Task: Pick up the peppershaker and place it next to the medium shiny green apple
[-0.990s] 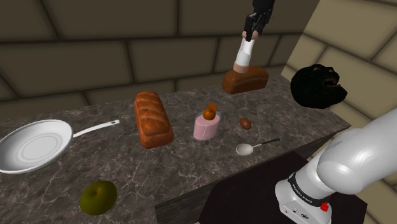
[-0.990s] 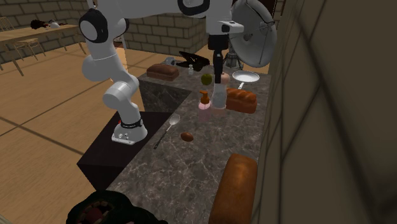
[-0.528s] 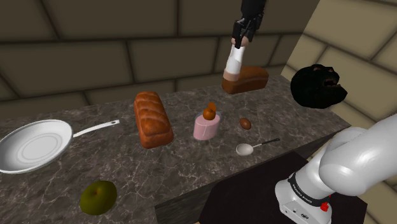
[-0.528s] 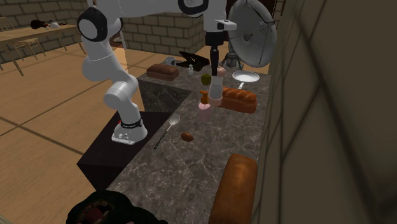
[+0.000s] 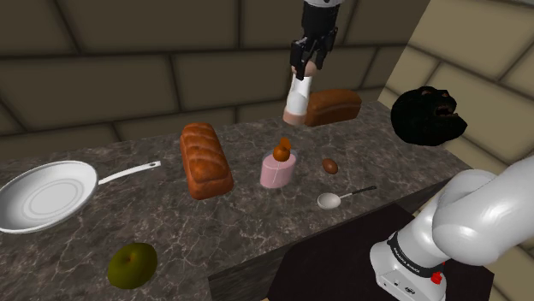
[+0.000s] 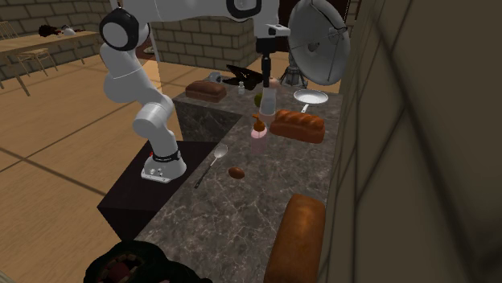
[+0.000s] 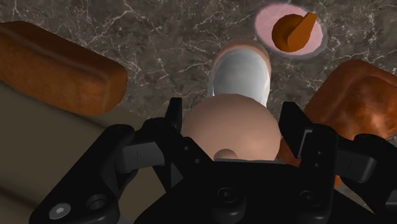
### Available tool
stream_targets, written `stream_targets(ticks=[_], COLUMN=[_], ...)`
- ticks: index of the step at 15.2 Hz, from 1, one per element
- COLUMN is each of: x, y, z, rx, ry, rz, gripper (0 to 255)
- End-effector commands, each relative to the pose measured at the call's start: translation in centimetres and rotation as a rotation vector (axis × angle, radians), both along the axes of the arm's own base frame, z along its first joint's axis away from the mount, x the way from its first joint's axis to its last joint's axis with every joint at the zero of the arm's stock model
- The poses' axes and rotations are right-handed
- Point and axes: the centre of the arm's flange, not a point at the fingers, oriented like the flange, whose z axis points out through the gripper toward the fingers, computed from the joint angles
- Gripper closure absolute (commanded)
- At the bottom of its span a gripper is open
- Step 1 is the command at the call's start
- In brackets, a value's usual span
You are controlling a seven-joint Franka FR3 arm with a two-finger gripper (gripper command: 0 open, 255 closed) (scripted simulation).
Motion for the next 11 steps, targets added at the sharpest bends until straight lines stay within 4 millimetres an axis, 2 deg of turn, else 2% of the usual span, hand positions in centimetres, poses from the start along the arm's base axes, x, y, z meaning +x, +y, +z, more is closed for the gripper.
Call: stream_targets(ticks=[1, 11], x=[-0.4, -2.4], y=[2.7, 15.6], z=[-0.2, -1.8], rx=[0.0, 0.0], ry=[0.0, -0.001], rz=[-0.002, -0.002], gripper=[255, 255])
